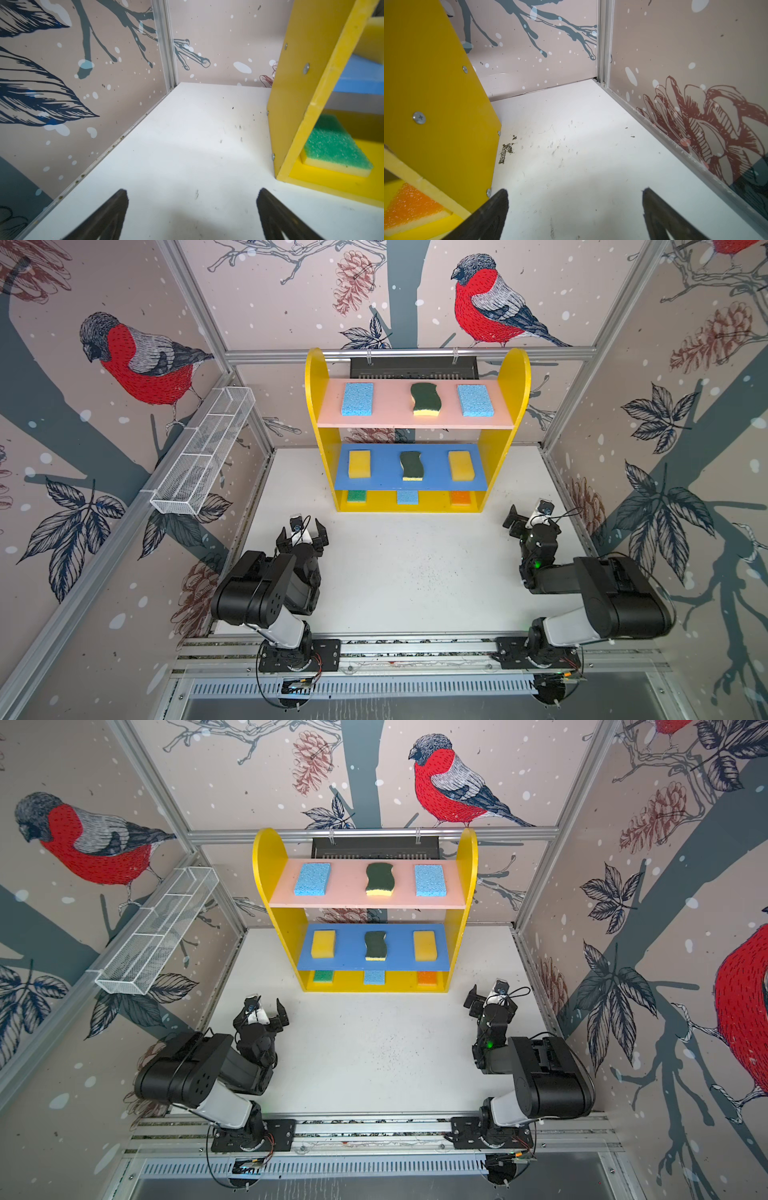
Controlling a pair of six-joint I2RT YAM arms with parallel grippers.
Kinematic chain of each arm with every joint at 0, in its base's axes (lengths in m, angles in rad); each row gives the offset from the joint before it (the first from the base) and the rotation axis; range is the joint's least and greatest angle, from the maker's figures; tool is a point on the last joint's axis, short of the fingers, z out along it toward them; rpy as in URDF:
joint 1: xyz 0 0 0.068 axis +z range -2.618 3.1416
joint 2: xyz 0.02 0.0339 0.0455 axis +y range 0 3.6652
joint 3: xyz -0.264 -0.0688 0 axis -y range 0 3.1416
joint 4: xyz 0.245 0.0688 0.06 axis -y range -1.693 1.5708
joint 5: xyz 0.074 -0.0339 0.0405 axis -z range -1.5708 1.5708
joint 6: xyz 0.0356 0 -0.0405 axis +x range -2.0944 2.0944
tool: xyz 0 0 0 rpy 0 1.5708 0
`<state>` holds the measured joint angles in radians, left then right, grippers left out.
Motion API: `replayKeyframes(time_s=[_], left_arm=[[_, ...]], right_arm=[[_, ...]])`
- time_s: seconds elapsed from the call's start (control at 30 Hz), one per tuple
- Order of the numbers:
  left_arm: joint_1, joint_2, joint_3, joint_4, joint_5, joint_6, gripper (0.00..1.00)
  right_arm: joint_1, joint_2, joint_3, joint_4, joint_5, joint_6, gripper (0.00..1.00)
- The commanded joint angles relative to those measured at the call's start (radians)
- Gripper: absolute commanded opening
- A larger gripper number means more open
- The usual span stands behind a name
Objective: Arrange cleaning sponges on a shelf
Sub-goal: Reset both arms
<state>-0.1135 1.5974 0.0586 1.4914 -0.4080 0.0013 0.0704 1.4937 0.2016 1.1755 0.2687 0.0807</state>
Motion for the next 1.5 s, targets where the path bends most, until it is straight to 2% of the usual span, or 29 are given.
replayKeyframes(time_s=[0.0,0.07,0.13,0.23,0.3,1.47], left_arm=[[0.005,-0.02,0.014,0.141,0.019,0.003,0.97],[0.008,-0.007,0.041,0.121,0.006,0.005,0.97],[0.01,-0.028,0.088,-0.001,-0.025,-0.018,0.98],[0.012,-0.027,0.161,-0.132,-0.003,-0.009,0.98],[0.011,-0.023,0.142,-0.09,-0.003,-0.005,0.98],[0.012,-0.022,0.157,-0.118,-0.007,-0.011,0.98]], right_arm=[[-0.001,0.001,0.004,0.069,-0.034,-0.03,1.0],[-0.003,0.01,0.009,0.074,-0.041,-0.03,1.0],[-0.026,0.01,0.027,0.035,-0.073,-0.015,1.0],[-0.043,0.009,0.033,0.024,-0.097,-0.005,1.0],[-0.043,0.008,0.033,0.023,-0.097,-0.006,1.0],[-0.044,0.008,0.033,0.023,-0.097,-0.006,1.0]])
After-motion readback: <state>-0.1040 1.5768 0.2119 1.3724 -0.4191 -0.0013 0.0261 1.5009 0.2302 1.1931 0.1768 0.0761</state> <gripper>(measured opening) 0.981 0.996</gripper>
